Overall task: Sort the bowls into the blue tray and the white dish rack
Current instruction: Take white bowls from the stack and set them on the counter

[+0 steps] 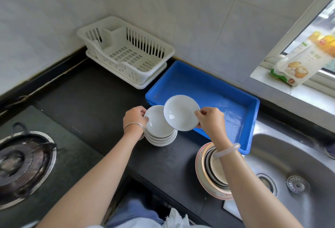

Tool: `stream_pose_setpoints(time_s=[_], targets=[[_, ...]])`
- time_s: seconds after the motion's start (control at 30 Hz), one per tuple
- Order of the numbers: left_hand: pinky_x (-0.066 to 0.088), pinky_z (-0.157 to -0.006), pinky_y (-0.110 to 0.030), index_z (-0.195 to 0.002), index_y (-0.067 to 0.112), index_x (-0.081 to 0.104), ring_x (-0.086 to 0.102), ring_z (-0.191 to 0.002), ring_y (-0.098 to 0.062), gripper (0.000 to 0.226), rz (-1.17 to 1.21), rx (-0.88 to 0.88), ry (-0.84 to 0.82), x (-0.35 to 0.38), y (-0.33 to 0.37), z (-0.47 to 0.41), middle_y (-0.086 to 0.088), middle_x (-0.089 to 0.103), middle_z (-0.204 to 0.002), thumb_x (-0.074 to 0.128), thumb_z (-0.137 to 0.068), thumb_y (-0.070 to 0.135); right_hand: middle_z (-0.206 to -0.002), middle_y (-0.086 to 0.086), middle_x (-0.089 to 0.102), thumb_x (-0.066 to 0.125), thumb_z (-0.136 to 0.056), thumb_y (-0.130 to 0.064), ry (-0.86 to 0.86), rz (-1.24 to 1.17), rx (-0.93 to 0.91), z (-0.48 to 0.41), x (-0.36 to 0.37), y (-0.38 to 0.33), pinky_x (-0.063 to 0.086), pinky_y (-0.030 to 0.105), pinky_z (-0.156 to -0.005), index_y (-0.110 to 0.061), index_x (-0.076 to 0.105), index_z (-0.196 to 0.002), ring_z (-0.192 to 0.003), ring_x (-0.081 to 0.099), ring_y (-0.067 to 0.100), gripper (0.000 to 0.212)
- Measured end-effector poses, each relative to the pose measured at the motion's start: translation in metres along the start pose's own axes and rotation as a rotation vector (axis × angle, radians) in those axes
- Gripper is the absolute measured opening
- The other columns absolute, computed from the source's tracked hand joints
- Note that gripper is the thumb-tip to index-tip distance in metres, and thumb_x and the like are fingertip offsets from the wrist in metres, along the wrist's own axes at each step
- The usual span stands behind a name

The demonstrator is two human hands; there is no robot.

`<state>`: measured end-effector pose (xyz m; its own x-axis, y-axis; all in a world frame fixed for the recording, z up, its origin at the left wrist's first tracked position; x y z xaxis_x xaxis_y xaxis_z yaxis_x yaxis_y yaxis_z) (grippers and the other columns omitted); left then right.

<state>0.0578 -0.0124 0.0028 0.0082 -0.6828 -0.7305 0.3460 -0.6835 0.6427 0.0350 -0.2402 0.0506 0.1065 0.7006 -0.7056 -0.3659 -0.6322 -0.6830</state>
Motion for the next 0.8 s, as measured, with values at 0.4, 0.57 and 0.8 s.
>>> stream_pose_setpoints(time_s=[0.4, 0.57, 0.8], targets=[[0.053, -0.052, -0.026, -0.079, 0.024, 0.062, 0.060, -0.069, -0.010, 0.024, 0.431, -0.147, 0.072, -0.095, -0.035, -0.059, 0.008, 0.062, -0.075, 0.065, -0.077, 0.000, -0.062, 0.010, 0.060, 0.056, -0.086, -0.015, -0.090, -0.147, -0.057, -0.041, 0.033, -0.085, 0.051, 0.025, -0.054, 0.008, 0.060, -0.074, -0.048, 0.068, 0.009, 0.026], [0.056, -0.057, -0.030, -0.083, 0.021, 0.063, 0.063, -0.071, -0.015, 0.023, 0.527, -0.281, 0.190, -0.132, -0.088, -0.093, 0.003, 0.064, -0.080, 0.065, -0.075, -0.001, -0.081, 0.007, 0.069, 0.057, -0.088, -0.009, -0.237, -0.212, -0.024, -0.071, 0.096, -0.126, 0.052, 0.014, -0.045, -0.001, 0.067, -0.077, -0.051, 0.068, 0.006, 0.017], [0.052, -0.050, -0.025, -0.090, 0.016, 0.063, 0.059, -0.076, -0.020, 0.023, 0.622, -0.494, 0.363, -0.162, -0.165, -0.143, 0.000, 0.061, -0.088, 0.066, -0.076, -0.002, -0.107, 0.017, 0.063, 0.055, -0.086, 0.002, -0.460, -0.331, 0.093, -0.106, 0.204, -0.185, 0.055, 0.020, -0.046, -0.008, 0.060, -0.072, -0.082, 0.066, 0.027, 0.018]])
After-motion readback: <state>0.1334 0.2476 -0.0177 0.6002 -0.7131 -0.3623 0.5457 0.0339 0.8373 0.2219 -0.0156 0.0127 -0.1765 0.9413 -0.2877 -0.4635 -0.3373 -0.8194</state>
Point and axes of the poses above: each hand's wrist, its own z-axis away from the middle knuckle, its own x-axis out of the palm, y = z × x, the point moved 2 cm from there along -z, towards the middle knuckle
